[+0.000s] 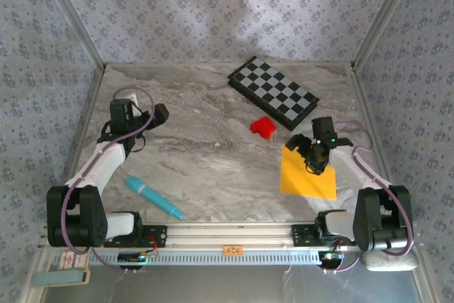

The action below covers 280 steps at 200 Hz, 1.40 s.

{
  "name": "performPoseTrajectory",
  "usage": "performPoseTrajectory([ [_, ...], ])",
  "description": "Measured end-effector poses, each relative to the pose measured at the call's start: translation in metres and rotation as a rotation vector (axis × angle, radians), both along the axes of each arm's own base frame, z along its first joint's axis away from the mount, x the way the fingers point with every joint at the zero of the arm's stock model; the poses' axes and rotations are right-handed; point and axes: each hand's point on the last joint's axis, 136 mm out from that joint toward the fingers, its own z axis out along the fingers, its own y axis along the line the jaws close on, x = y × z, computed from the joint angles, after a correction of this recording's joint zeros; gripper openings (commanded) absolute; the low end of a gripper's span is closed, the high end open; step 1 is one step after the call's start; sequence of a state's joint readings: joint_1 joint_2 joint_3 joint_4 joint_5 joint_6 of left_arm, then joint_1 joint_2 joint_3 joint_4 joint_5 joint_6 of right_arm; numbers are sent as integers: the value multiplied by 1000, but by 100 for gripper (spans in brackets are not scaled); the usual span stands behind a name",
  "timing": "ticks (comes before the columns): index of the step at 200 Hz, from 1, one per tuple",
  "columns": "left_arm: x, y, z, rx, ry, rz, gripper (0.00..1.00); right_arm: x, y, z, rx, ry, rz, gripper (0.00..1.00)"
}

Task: Fold a paper plane with a square sheet of paper (pick it up from the middle)
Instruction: Move the square sheet of paper to the center of the table.

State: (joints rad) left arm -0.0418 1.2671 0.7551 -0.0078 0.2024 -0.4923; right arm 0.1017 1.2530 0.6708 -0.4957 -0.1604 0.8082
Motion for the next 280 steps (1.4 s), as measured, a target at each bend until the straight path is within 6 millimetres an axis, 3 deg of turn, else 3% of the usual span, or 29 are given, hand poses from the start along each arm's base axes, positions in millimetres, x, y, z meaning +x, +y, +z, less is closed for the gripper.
performPoseTrajectory([
  [56,1,-2,-6,-11,20,2,100,-16,33,-28,-30,114,38,99],
  [80,1,-2,-9,-11,25,2,100,-13,42,-28,-46,117,30,99],
  [108,1,-2,-11,-10,32,3,100,-12,68,-27,-24,119,28,99],
  [146,1,-2,-11,-10,32,3,100,-13,119,-23,31,134,37,98],
  [243,-4,-1,-19,-15,74,17,100,50,271,-13,233,138,69,96],
  [280,-9,-1,-25,-16,109,19,100,55,313,-10,299,132,125,95],
])
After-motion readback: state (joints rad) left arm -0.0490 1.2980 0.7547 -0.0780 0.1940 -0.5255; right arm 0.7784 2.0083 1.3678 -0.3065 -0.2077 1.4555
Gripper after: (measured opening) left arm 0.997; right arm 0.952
